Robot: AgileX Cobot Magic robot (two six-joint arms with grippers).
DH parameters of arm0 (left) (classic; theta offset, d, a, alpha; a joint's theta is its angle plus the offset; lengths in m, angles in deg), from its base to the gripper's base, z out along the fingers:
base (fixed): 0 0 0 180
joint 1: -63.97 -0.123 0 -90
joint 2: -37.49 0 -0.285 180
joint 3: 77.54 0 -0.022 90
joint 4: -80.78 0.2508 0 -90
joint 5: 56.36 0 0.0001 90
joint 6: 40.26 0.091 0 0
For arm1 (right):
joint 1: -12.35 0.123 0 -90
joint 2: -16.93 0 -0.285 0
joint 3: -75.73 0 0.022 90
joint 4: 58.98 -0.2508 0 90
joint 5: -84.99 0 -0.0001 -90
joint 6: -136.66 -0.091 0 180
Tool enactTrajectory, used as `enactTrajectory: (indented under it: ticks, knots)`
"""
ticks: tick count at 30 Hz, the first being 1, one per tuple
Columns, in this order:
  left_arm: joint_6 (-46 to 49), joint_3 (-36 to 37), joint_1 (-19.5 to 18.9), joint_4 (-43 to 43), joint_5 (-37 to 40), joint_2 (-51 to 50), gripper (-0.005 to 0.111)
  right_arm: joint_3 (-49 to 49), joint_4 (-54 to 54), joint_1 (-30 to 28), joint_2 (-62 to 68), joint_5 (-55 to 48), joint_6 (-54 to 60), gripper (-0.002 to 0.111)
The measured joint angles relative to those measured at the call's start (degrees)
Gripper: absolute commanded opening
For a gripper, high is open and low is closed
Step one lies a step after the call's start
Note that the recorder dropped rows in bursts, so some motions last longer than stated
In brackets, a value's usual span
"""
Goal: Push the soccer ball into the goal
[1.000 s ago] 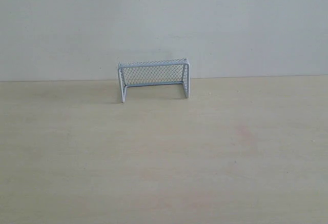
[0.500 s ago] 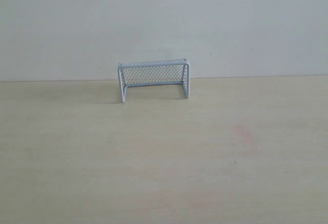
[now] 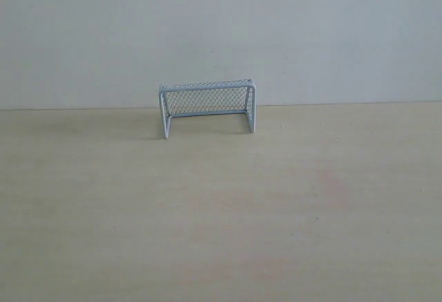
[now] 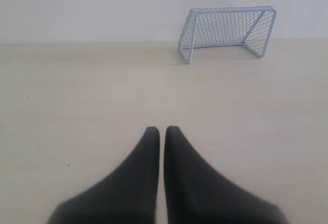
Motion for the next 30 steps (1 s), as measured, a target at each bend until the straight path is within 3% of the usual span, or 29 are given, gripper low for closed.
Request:
enactTrajectory:
  ticks: [5, 19, 30]
  knots:
    - [0.0, 0.0, 0.0, 0.0, 0.0, 0.0, 0.004, 0.0, -4.5, 0.0, -1.0, -2.5, 3.8, 0.000]
    - [0.0, 0.0, 0.0, 0.0, 0.0, 0.0, 0.004, 0.1, -5.0, 0.0, -1.0, -15.9, 0.0, 0.000]
    - [0.0, 0.0, 0.0, 0.0, 0.0, 0.0, 0.004, 0.4, -5.2, 0.0, -1.0, -17.2, 0.0, 0.000]
